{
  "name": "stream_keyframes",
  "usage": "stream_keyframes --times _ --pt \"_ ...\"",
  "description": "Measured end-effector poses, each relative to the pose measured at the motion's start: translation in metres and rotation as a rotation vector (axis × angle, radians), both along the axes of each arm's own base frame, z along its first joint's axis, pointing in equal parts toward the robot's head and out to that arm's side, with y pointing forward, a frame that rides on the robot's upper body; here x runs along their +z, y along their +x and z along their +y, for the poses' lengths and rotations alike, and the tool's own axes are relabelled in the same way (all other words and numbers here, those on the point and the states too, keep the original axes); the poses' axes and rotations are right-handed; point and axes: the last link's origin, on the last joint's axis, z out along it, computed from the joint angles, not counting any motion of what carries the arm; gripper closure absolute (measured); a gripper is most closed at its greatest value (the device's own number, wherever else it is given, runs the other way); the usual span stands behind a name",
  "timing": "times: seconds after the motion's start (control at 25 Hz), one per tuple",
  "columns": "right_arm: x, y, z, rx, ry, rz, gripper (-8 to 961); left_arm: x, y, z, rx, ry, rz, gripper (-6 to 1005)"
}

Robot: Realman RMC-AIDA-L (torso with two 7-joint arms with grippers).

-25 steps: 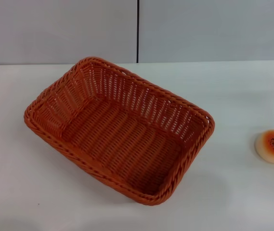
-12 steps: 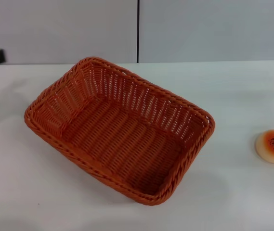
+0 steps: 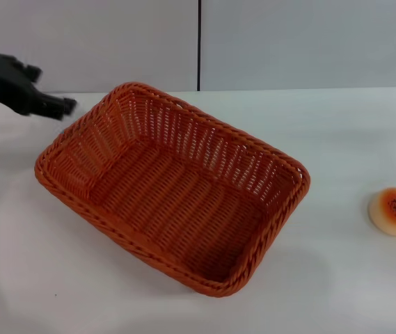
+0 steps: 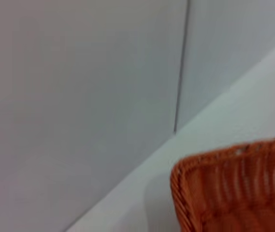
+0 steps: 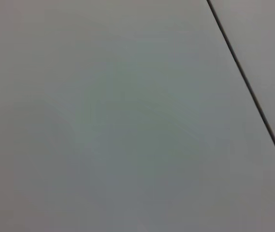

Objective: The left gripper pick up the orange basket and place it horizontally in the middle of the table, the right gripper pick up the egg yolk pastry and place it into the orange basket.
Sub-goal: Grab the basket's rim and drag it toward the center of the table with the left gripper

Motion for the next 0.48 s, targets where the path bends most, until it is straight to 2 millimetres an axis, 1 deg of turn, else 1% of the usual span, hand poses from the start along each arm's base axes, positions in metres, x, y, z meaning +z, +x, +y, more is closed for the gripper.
stream_keyframes --times 0.2,0.32,0.48 --pt "-0.005 0.001 0.005 -0.024 -0.009 -0.004 316 -0.037 0.010 0.014 0.001 -0.049 0.164 197" --pt "-0.006 0.000 0.006 -0.025 -0.011 -0.001 317 -0.045 0.014 0.018 0.000 -0.056 0.188 198" --pt "-0.007 0.000 0.005 -0.026 -0.013 0.003 319 -0.052 0.011 0.023 0.023 -0.064 0.228 198"
